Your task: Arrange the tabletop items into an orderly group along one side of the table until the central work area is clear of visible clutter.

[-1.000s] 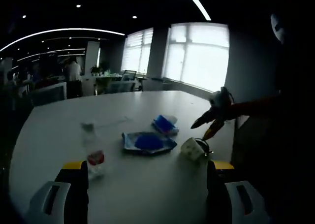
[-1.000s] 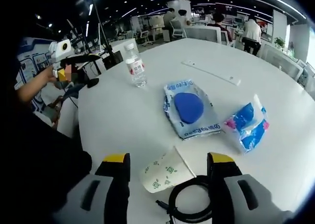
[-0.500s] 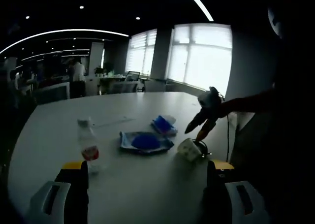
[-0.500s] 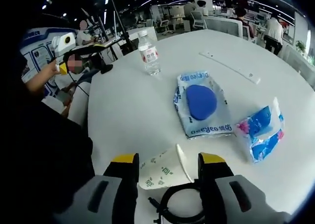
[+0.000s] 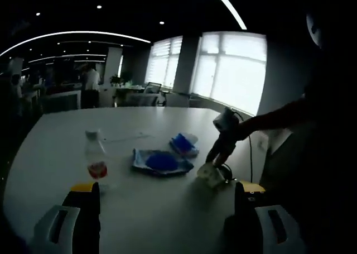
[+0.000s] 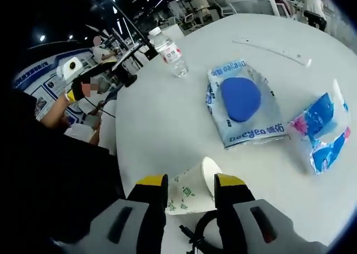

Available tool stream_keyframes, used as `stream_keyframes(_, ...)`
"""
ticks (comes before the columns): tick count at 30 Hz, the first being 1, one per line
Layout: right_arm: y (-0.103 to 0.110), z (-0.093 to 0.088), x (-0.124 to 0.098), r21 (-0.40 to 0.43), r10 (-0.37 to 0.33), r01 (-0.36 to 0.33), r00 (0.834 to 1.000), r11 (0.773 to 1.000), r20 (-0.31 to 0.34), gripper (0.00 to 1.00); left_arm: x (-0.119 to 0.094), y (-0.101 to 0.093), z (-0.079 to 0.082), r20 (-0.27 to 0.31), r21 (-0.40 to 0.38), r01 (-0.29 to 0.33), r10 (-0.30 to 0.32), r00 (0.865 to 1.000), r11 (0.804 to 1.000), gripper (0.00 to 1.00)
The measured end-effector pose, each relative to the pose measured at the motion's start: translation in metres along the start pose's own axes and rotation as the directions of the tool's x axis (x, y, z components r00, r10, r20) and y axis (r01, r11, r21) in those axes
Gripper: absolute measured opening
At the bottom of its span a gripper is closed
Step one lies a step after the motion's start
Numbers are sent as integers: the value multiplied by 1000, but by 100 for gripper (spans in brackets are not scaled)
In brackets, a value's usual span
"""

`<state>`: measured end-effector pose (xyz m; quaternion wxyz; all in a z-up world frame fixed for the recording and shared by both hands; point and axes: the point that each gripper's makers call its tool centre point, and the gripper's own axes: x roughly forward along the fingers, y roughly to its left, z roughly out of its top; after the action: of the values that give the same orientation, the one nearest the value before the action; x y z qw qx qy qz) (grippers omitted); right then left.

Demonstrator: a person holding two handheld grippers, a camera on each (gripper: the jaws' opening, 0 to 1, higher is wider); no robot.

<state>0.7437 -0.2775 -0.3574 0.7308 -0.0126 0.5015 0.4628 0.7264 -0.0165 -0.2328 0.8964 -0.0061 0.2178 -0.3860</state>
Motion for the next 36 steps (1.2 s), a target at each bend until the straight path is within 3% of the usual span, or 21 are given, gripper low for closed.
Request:
stream_keyframes(5,6,-3,3,27,33,-33,999,999,-18,9,-1,0,0,-2,-20,-13,13,1000,1000,100)
stream_keyframes(9,15,-1,0,24,66,-65,998,998,-17,4,-2,-1,-6,-18,-23,-16,16,1000,1000,100)
stream_keyframes(13,25,0,-4,27,107,-106,994,994,-22,2,-5,-5,1,35,-73,2,1,999,997,99)
stream_keyframes(16,35,5,-10,-13,130,-130,991,991,-26,0,-4,-5,5,43,-71,-5,8,999,997,99)
stream_keyframes(22,49,26,-22,-128,97,-96,995,987,-5,0,-4,-4,3,28,-51,-7,9,1000,999,99)
stream_keyframes(26,60,44,-29,-240,62,-56,998,969,18,0,-5,-2,1,9,-34,-10,10,1000,999,98)
stream_keyframes(31,74,70,-33,-377,25,-4,998,926,49,0,-7,1,2,7,-29,-5,5,1000,1000,98)
stream_keyframes(36,79,91,-28,-518,-31,64,997,853,73,0,-10,4,1,0,-15,-8,8,1000,1000,98)
